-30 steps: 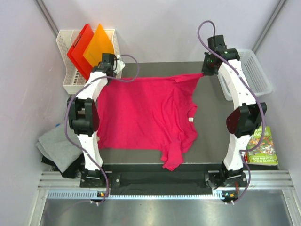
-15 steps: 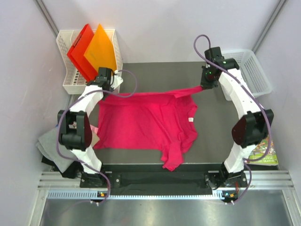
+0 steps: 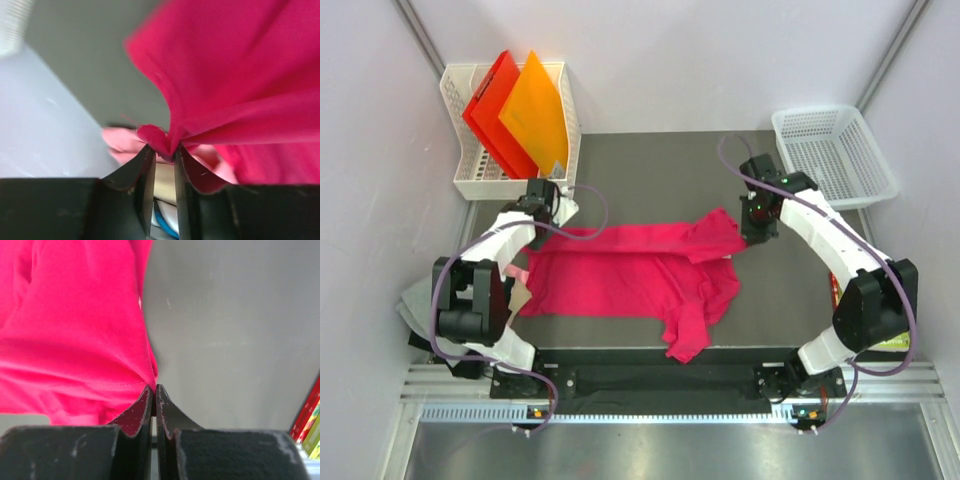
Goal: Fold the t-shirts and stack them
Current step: Fold the flattened tshirt in 1/3 of the way
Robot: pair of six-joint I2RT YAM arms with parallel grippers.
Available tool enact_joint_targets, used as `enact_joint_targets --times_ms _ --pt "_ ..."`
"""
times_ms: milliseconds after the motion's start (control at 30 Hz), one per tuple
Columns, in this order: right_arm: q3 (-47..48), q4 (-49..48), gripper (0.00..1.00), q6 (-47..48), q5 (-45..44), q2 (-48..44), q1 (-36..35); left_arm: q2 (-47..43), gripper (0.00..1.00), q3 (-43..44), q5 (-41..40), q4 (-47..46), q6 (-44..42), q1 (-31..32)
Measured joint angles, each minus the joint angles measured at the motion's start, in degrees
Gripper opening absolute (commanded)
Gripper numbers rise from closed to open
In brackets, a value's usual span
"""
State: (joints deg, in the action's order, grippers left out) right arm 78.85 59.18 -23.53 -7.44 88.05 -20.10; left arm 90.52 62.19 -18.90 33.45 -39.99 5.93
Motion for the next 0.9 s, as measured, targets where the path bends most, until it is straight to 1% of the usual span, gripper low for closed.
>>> enact_joint_targets --times_ms 33,67,100,167,200,233,267,400,433,467,600,633,667,767,800,900 --pt "-1.7 0.2 0.0 -0.4 0.1 -0.2 -0.5 -0.1 0.32 -1.5 0.0 0.2 0.3 0.0" --pt "-3.2 0.2 0.0 -0.7 0.1 -0.3 -1.0 -0.2 0.48 -2.9 0.0 0.2 0.5 -0.1" --pt "-4.2 0.2 0.0 -1.1 0.2 -0.5 -1.4 -0.2 0.57 -4.1 0.0 0.2 0.7 -0.2" --pt "-6.0 0.4 0.01 -1.6 0.2 -0.8 -2.4 -0.3 0.78 -5.3 0.0 0.9 1.0 -0.3" --pt "-6.6 0.4 0.05 -1.8 0.2 -1.0 -3.0 -0.3 0.89 -5.3 0.0 1.3 1.4 -0.3" --pt "-7.1 0.4 0.22 -2.1 0.2 -1.1 -3.4 -0.4 0.96 -5.3 0.0 1.4 1.4 -0.3" --pt "-7.6 0.4 0.29 -2.2 0.2 -1.3 -3.7 -0.7 0.99 -5.1 0.0 1.7 1.6 -0.4" --pt "-8.7 1.8 0.44 -2.3 1.2 -1.4 -4.2 -1.3 0.99 -1.2 0.6 5.0 2.5 -0.4" --pt "-8.7 2.3 0.47 -2.2 1.5 -1.4 -4.2 -1.3 0.99 0.8 0.9 6.1 2.6 -0.4" --pt "-8.6 2.9 0.47 -2.1 1.8 -1.4 -4.2 -1.3 0.99 3.0 1.2 7.1 2.8 -0.4" --pt "-5.4 6.1 0.46 -1.7 2.9 -0.9 -4.2 -1.6 0.99 10.5 2.3 8.2 3.2 -0.4" --pt "-2.1 6.9 0.45 -1.5 2.9 -0.2 -4.2 -1.6 0.99 11.7 2.6 8.2 3.4 -0.4" --pt "-1.4 6.8 0.45 -1.4 3.0 0.0 -4.2 -1.5 0.99 12.7 2.8 8.2 3.7 -0.3" --pt "4.7 6.4 0.43 -1.0 3.1 3.6 -4.1 -1.3 0.99 13.2 3.0 8.5 4.5 -0.1" --pt "6.6 5.7 0.4 -1.0 3.3 5.6 -4.1 -1.0 0.99 13.2 3.1 8.9 4.9 0.0" --pt "10.7 3.5 0.37 -1.0 4.7 12.4 -4.1 0.5 0.99 13.0 3.8 9.0 6.3 0.2"
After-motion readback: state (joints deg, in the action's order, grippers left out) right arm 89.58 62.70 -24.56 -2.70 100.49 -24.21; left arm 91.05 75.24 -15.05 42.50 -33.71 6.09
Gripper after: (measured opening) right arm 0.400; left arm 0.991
